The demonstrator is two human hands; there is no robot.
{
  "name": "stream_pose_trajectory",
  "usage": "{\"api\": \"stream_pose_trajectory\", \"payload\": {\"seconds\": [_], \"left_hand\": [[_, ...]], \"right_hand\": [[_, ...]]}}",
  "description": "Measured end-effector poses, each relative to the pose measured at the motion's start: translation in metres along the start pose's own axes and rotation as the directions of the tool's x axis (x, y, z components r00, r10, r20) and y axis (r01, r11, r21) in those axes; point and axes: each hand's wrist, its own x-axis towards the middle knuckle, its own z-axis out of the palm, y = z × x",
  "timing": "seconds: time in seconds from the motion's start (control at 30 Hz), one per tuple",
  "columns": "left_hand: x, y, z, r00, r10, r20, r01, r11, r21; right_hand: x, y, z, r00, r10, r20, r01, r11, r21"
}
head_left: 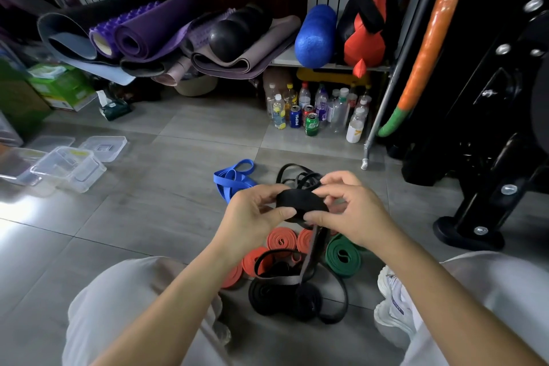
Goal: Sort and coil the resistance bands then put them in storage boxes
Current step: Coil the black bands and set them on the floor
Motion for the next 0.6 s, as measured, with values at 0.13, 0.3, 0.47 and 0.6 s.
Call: {"api": "stream_pose_trajectory", "payload": {"seconds": [0.13,0.3,0.47,0.6], "left_hand": [[0.0,0.001,0.0,0.999,-0.04,-0.001,0.038,0.964,-0.265],[0.001,-0.004,-0.001,0.99,-0.137,0.039,0.124,0.698,-0.705],[0.002,-0.007,0.003,0.943,-0.284,0.173,0.303,0.52,-0.799],[0.004,0.0,-0.004,0.973,-0.232,0.019,0.231,0.955,-0.185]], "right_hand": [[0.001,0.0,-0.002,0.999,0.007,0.05,-0.012,0.996,0.091],[-0.002,-0.002,0.015,0.997,0.062,0.046,-0.077,0.892,0.446],[0.001,0.002,0.024,0.998,0.061,-0.023,-0.035,0.796,0.604],[0.003,0.003,0.016,1.0,0.027,-0.004,-0.022,0.905,0.424]]}}
